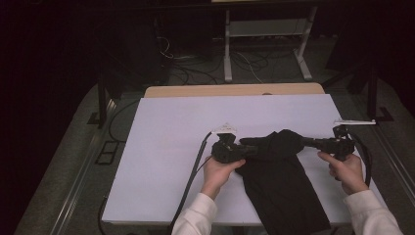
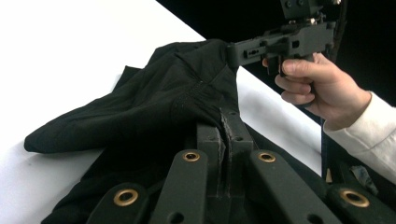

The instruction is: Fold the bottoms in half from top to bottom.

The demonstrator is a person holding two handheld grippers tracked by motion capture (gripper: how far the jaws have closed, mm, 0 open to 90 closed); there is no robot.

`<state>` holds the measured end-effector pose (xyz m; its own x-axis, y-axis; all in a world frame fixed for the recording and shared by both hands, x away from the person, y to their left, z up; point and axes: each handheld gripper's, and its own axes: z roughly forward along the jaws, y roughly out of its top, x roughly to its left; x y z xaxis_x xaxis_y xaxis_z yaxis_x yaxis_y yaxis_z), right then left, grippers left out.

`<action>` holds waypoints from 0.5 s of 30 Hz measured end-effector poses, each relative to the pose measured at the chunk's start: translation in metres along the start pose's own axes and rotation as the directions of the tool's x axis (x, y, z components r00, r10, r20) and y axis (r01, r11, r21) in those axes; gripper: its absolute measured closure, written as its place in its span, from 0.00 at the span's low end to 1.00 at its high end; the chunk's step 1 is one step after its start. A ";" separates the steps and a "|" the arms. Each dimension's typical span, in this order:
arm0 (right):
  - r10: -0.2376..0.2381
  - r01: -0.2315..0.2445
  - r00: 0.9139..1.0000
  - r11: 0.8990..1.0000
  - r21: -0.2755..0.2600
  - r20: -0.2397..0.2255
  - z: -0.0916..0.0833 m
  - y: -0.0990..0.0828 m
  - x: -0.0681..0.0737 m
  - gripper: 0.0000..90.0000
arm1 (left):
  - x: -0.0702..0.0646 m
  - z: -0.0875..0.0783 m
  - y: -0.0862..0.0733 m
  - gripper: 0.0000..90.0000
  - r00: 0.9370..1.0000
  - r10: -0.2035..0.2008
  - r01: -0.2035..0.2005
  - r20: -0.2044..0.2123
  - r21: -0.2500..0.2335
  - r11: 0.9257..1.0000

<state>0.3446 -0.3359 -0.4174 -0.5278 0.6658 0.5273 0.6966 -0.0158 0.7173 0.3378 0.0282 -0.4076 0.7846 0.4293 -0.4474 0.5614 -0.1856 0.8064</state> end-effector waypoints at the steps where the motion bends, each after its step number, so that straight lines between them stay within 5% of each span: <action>1: 0.001 -0.001 1.000 1.000 0.000 -0.002 -0.001 0.000 0.000 0.96 | 0.000 0.000 0.000 0.97 1.000 0.000 0.000 0.000 0.003 1.000; 15: -0.011 0.012 0.999 0.999 0.050 -0.031 -0.009 -0.015 0.010 0.96 | -0.002 -0.011 -0.021 0.96 1.000 -0.015 0.015 0.007 0.032 0.999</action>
<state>0.3248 -0.3357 -0.4191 -0.5502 0.6423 0.5336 0.7137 0.0299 0.6999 0.3211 0.0408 -0.4195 0.7777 0.4258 -0.4625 0.5813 -0.2070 0.7869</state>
